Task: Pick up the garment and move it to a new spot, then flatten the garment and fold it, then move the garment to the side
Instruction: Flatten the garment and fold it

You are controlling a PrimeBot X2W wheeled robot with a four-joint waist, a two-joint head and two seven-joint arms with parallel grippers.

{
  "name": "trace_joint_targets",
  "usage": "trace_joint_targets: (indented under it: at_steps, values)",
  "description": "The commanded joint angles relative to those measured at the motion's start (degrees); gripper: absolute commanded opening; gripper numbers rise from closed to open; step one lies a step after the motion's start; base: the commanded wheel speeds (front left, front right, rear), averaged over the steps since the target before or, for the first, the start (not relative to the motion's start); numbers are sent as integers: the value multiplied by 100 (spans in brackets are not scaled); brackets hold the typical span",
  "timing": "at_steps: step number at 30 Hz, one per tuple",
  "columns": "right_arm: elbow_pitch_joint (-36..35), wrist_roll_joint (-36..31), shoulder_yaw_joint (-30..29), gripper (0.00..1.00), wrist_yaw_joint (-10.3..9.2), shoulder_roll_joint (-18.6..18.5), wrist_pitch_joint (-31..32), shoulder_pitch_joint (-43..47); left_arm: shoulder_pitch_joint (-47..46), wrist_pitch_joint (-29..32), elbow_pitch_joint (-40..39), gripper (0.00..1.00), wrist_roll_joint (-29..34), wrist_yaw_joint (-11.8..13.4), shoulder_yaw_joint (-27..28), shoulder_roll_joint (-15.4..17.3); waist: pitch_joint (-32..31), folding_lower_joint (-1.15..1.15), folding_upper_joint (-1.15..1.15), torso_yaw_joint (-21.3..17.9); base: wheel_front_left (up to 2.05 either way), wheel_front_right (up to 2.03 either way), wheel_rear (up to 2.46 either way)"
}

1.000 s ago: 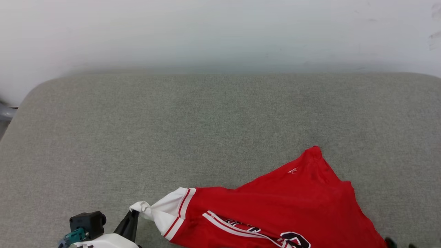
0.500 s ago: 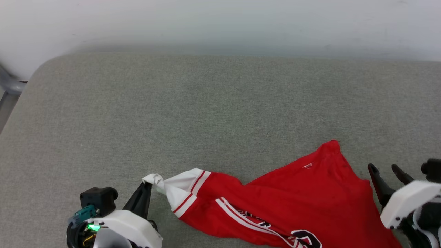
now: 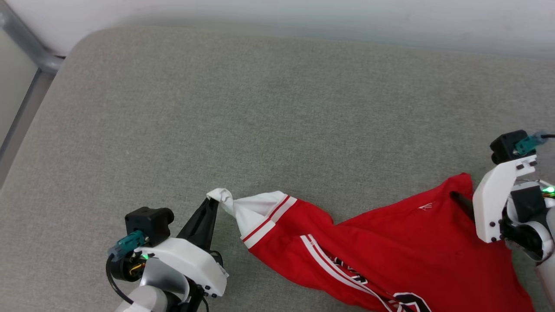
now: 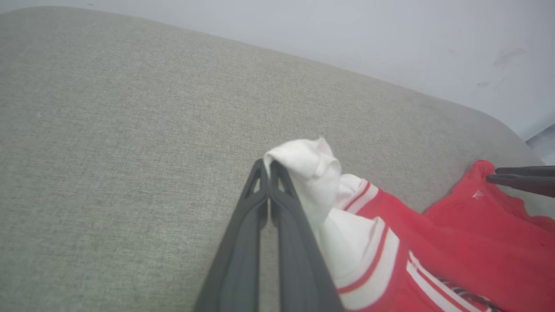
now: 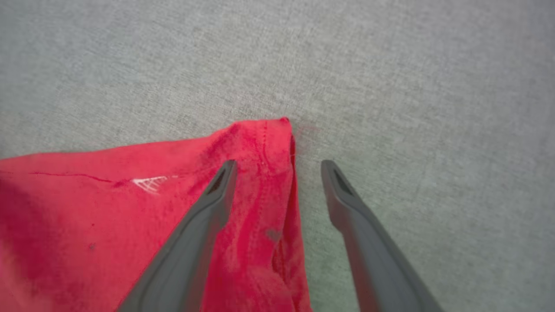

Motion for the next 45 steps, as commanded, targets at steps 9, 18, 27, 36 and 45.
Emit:
trace_joint_targets:
  at_steps: [9, 18, 27, 36, 45]
  values:
    - [949, 786, 919, 0, -2, -126, 1023, -69, -268, -119, 202, 0, 52, -115, -78, -105, 268, -1, 0, 143, 0, 0, 0]
    - [926, 965, 826, 0, -7, -199, 583, -464, -283, -189, 333, 0, 46, -87, -9, -20, 88, -1, 0, 67, 0, 0, 0]
    - [1073, 322, 305, 0, -5, 47, -877, -894, -451, -175, 102, 0, 99, 68, 260, 286, -356, -1, 0, -251, 0, 0, 0]
    - [1000, -582, -498, 0, -6, 464, -1868, -1551, -1725, 211, -53, 0, 314, 11, 521, 696, -568, -1, 0, -635, 0, 0, 0]
    - [765, -1364, -1222, 0, -6, 619, -2100, -2824, -3878, 579, 541, 0, 504, -241, 623, 693, -200, -1, 0, -815, 0, 0, 0]
